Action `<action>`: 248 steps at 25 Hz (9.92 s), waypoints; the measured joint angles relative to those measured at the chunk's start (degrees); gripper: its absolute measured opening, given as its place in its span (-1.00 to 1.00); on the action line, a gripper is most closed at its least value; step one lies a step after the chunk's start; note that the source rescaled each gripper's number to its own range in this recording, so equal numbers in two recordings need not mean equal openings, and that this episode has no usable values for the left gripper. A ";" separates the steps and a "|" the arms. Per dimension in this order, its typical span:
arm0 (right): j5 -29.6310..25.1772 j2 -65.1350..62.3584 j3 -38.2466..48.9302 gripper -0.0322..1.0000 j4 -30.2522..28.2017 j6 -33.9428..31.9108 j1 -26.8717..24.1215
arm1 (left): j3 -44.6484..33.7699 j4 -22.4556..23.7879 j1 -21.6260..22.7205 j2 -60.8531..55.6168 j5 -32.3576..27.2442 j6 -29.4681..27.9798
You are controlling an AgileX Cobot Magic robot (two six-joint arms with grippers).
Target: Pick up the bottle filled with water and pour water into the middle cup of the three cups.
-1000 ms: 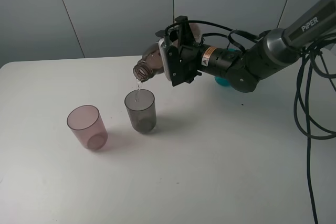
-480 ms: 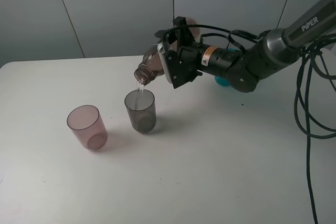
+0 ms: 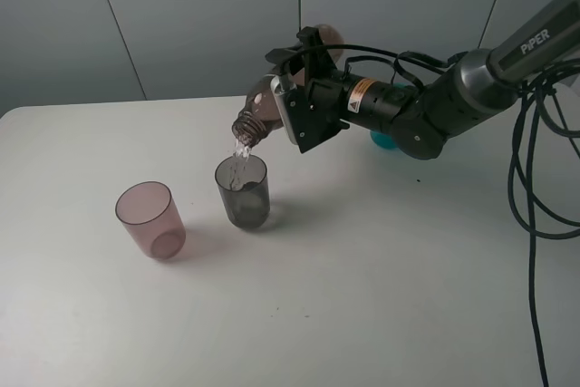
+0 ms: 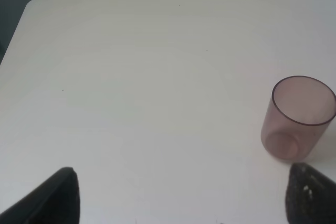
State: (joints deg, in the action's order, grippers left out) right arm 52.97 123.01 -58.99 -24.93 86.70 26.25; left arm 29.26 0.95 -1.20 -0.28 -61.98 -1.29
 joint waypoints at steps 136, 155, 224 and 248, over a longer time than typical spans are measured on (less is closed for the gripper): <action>-14.51 -13.46 10.30 0.99 1.39 -91.20 -1.90 | 0.00 0.00 0.00 0.00 0.00 0.13; -89.43 -69.67 8.77 0.99 13.94 -90.56 -5.04 | 0.00 0.00 0.00 0.00 0.00 0.00; -115.80 -122.99 29.67 0.99 25.54 -91.51 -24.57 | 0.00 0.00 0.00 0.00 0.00 0.10; -115.80 -122.99 29.67 0.99 26.00 -90.59 -25.03 | 0.00 0.00 0.00 0.00 0.00 0.10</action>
State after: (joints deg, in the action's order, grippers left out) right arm -62.84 0.01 -29.32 1.07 -3.89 1.22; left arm 29.26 0.95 -1.20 -0.28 -61.98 -1.18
